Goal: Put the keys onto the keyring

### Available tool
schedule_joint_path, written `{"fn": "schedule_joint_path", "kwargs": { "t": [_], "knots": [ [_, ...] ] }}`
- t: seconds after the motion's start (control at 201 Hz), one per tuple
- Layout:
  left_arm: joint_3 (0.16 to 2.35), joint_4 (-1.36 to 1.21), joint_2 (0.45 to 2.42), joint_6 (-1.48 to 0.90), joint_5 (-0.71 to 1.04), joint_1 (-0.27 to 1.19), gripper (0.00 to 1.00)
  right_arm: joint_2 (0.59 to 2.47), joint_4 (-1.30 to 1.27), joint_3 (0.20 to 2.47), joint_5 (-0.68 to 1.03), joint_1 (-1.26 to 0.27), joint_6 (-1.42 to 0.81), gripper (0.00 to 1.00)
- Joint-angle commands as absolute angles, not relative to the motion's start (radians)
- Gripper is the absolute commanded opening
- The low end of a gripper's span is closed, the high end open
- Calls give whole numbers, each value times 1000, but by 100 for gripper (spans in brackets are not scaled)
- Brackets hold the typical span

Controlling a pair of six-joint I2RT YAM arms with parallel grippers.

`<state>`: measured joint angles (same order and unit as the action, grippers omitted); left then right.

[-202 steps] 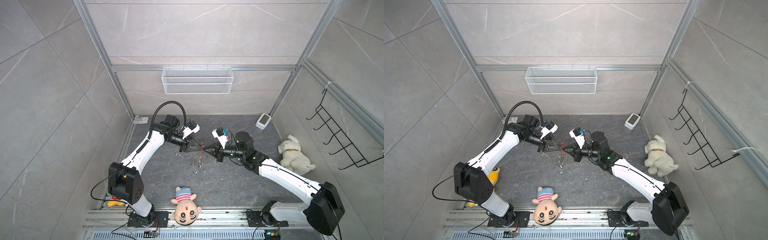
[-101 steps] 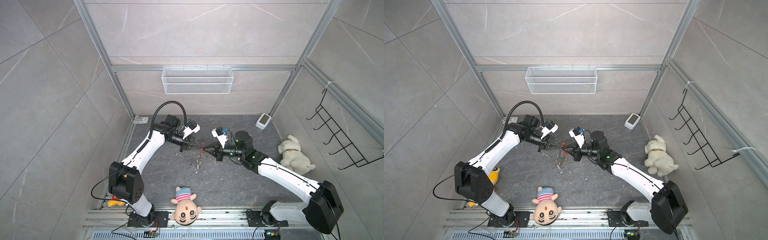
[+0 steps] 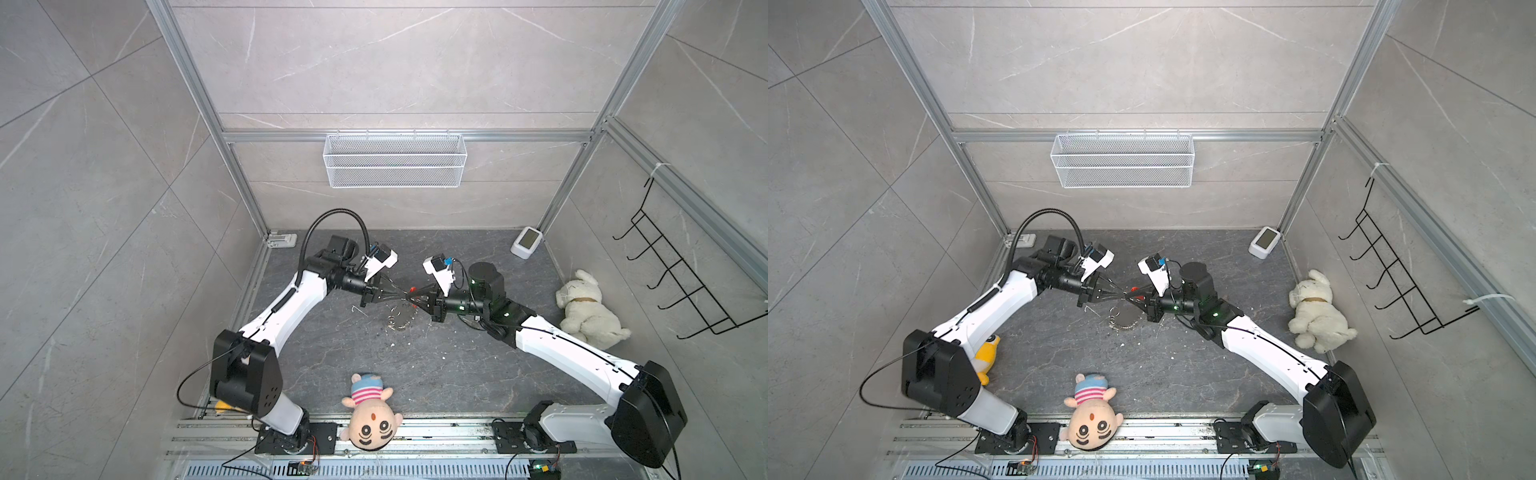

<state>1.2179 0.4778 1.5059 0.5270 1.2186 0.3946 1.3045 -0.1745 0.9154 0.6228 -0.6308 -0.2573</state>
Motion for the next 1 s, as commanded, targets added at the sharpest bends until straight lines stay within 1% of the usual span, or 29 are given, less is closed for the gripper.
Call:
{"fn": "schedule_joint_path", "kwargs": {
  "t": [0.0, 0.04, 0.06, 0.164, 0.219, 0.284, 0.319, 0.339, 0.369, 0.453, 0.558, 0.712, 0.867, 0.947, 0.996],
  "knots": [
    [987, -198, 1364, 90, 1176, 405, 0, 1261, -246, 926, 496, -627, -307, 33],
    [934, -364, 1347, 7, 1151, 405, 0, 1243, -257, 906, 461, -626, -318, 40],
    [915, -422, 1342, -31, 1141, 405, 0, 1235, -262, 897, 448, -625, -325, 42],
    [835, -710, 1346, -217, 1091, 407, 0, 1206, -302, 860, 428, -615, -363, 42],
    [802, -860, 1358, -302, 1069, 410, 0, 1203, -315, 854, 438, -612, -380, 39],
    [782, -1004, 1382, -398, 1046, 411, 0, 1208, -320, 852, 441, -609, -404, 27],
    [777, -1074, 1398, -444, 1034, 411, 0, 1211, -330, 849, 448, -607, -418, 15],
    [774, -1108, 1406, -470, 1025, 411, 0, 1213, -336, 846, 451, -606, -426, 7],
    [769, -1167, 1419, -505, 1013, 413, 0, 1213, -349, 839, 456, -604, -435, 0],
    [765, -1299, 1449, -581, 989, 422, 0, 1216, -381, 823, 480, -599, -452, 0],
    [776, -1345, 1461, -609, 975, 436, 0, 1229, -384, 834, 522, -595, -449, 0],
    [795, -1345, 1475, -629, 982, 441, 0, 1225, -375, 854, 536, -595, -413, 13],
    [814, -1347, 1497, -669, 983, 445, 0, 1244, -333, 893, 543, -594, -376, 19],
    [815, -1347, 1503, -679, 973, 448, 0, 1246, -320, 906, 543, -594, -372, 19],
    [805, -1346, 1499, -679, 956, 448, 0, 1235, -262, 914, 497, -590, -357, 19]
  ]
}}
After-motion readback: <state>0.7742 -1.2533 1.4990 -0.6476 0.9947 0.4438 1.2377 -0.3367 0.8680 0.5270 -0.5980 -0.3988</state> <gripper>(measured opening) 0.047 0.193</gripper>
